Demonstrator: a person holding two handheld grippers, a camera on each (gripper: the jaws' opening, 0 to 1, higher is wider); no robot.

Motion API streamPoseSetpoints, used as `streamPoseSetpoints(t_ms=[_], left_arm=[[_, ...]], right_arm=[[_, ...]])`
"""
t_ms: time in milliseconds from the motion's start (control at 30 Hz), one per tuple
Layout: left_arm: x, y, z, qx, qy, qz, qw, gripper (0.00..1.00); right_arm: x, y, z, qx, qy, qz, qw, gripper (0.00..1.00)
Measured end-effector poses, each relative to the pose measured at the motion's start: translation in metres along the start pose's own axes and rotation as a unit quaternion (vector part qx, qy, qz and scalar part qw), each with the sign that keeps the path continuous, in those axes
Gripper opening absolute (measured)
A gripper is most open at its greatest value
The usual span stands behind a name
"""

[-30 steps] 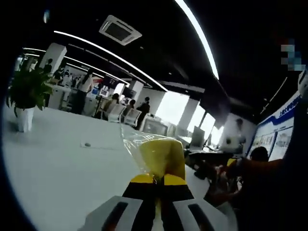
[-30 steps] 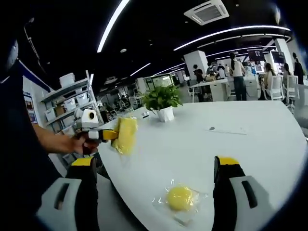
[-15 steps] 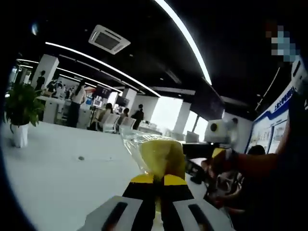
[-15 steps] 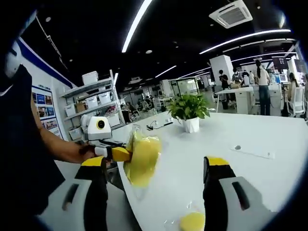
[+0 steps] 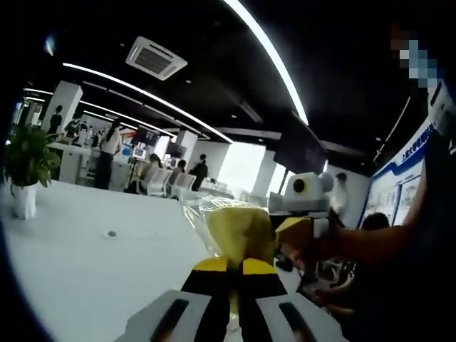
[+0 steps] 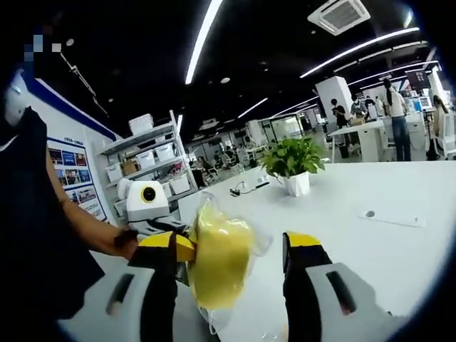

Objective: Compare the silicone blocks by pressing each to a similar depth, holding the contact briefly, and releasing to observe deformation and rebound differences across the visible hardness samples.

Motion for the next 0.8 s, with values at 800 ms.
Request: streamPoseSetpoints(t_ms=[800], left_arm=[[-0.0016, -0.0003, 0.0005, -0.007, 0.005, 0.010, 0.9999, 0.00]], right_arm=[[0.0061, -0.0008, 0.0012, -0.025, -0.009, -0.028, 0.9993, 0.33]])
Point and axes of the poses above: the point that each gripper's makers call its tool centre point, and the gripper's own axes: z roughly backward along the fingers, x roughly to its left, y roughly out of its underside, the point moved 7 cm from there along z, roughly backward along the fingers
